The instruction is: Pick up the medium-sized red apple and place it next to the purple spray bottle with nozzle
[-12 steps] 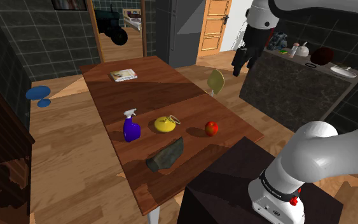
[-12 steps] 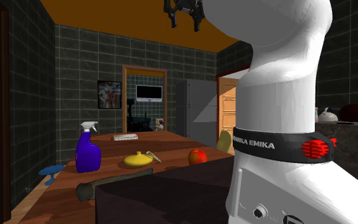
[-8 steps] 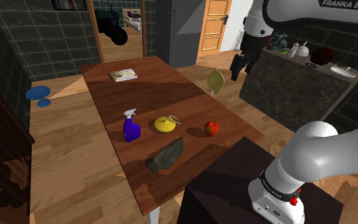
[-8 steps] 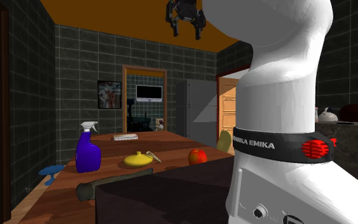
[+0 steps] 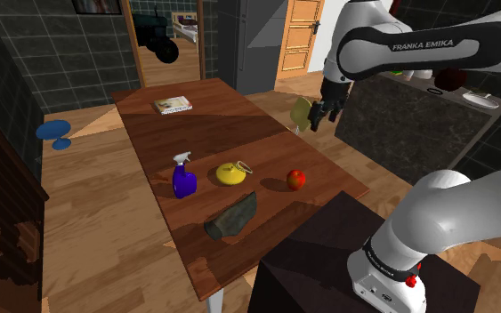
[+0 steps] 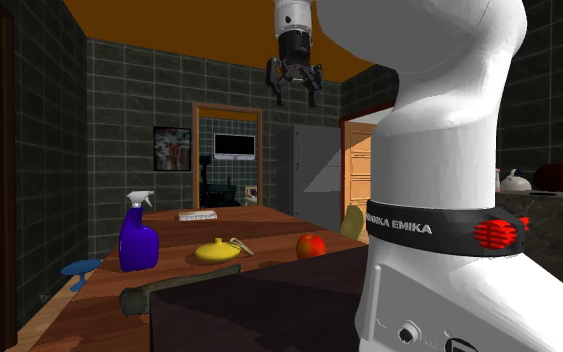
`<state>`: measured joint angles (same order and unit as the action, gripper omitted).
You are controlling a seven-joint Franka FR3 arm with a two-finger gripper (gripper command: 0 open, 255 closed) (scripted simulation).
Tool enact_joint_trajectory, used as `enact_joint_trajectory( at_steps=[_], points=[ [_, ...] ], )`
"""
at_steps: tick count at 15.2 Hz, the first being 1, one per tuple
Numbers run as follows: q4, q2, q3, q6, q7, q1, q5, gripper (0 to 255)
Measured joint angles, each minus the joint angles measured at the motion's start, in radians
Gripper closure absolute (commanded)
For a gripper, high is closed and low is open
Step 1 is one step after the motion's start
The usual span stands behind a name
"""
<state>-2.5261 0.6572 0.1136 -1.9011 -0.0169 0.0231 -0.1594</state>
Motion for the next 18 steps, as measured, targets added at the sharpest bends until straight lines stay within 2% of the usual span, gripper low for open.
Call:
enact_joint_trajectory(
  at_steps=[7,11,18],
  points=[
    [-0.06,-0.195,0.067,-0.237,-0.018,0.024,-0.018,0],
    [-0.047,-0.347,0.108,-0.366,-0.041,0.032,-0.013,0],
    [-0.009,-0.63,0.16,-0.59,-0.104,0.041,0.051,0]
  ],
)
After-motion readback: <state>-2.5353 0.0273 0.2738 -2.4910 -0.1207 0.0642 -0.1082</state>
